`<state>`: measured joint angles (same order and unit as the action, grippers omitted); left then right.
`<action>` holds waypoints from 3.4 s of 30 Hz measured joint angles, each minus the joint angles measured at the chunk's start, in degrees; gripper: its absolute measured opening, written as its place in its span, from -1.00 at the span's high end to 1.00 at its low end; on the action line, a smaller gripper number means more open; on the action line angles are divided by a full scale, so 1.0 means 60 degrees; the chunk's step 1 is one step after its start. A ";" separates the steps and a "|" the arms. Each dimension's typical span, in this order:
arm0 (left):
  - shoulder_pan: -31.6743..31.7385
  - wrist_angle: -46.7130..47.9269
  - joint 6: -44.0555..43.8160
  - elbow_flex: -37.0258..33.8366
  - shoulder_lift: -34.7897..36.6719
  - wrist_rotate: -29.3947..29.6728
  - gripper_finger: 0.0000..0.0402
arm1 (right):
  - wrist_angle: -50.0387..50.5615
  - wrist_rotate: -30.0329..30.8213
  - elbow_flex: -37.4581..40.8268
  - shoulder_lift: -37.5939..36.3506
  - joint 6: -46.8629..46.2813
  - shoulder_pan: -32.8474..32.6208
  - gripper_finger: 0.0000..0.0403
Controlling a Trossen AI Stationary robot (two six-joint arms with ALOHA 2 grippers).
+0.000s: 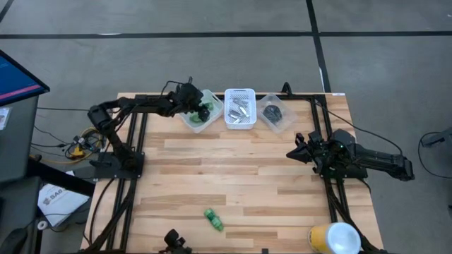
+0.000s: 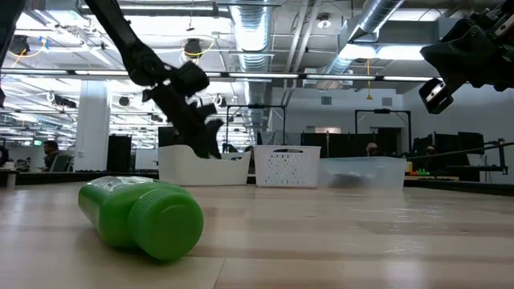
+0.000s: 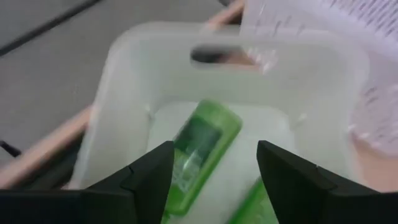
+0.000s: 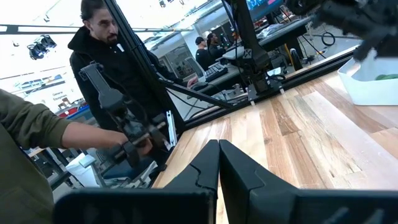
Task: Pick & Place Travel size toiletries
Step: Put the green shampoo bottle into the left white bin
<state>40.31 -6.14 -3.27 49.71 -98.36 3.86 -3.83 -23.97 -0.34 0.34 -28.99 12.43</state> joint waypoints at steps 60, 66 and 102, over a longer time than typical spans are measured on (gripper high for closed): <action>-1.0330 -0.1246 0.4000 0.0012 -0.1684 -0.3962 -0.33 | 0.0000 0.0000 0.0000 0.0000 -0.0003 0.0000 0.97; -1.0330 -0.1236 0.4000 0.0005 -0.1912 -0.3818 -0.20 | 0.0001 0.0000 -0.0003 0.0000 -0.0003 0.0000 0.97; -0.8272 -0.1222 0.2892 0.0001 0.2908 0.1217 0.16 | 0.0001 0.0000 0.0000 0.0003 -0.0001 0.0002 0.97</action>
<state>-9.32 -13.47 14.09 49.71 -80.91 11.16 -3.83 -23.97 -0.34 0.36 -29.00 12.44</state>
